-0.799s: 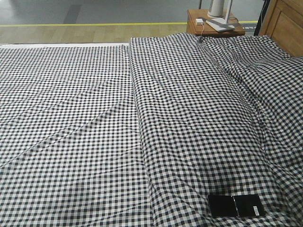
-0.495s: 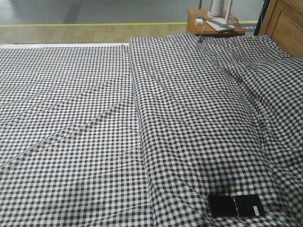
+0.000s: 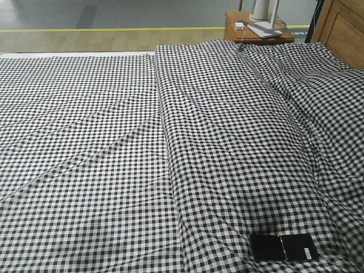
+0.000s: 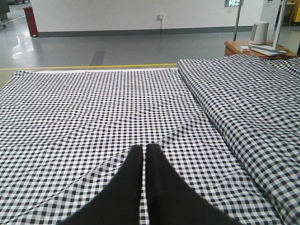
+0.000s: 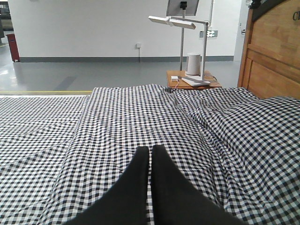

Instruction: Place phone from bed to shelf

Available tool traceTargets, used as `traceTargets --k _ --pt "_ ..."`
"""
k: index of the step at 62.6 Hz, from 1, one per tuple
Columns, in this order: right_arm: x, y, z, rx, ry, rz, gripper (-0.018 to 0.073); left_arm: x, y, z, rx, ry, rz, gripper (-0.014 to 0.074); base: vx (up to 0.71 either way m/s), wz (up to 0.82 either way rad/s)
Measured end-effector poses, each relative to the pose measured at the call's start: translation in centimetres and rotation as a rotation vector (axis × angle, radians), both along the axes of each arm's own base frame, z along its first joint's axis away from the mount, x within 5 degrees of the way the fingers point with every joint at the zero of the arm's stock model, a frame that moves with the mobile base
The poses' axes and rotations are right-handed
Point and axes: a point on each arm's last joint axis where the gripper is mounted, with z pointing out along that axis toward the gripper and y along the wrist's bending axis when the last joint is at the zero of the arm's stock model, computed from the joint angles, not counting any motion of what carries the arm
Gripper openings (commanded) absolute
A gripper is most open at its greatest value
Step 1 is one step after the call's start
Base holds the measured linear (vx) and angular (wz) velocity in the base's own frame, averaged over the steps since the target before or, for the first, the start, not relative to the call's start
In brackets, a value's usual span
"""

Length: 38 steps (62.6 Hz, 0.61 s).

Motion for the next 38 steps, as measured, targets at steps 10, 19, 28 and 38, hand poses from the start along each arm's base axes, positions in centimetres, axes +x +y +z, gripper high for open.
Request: traceTargets --k 10,19,28,38 --pt "0.00 0.00 0.00 0.000 0.000 0.000 -0.0004 0.00 0.00 0.00 0.000 0.000 0.000 0.0001 0.00 0.00" --pt "0.00 0.00 0.00 0.000 0.000 0.000 -0.0004 0.00 0.00 0.00 0.000 0.000 0.000 0.0001 0.00 0.00" --pt "0.00 0.00 0.00 0.000 0.000 0.000 -0.0004 0.00 0.00 0.00 0.000 0.000 0.000 0.0001 0.00 0.00" --pt "0.00 0.00 0.00 0.000 0.000 0.000 -0.0004 0.00 0.00 0.00 0.000 0.000 0.000 0.0001 0.00 0.00"
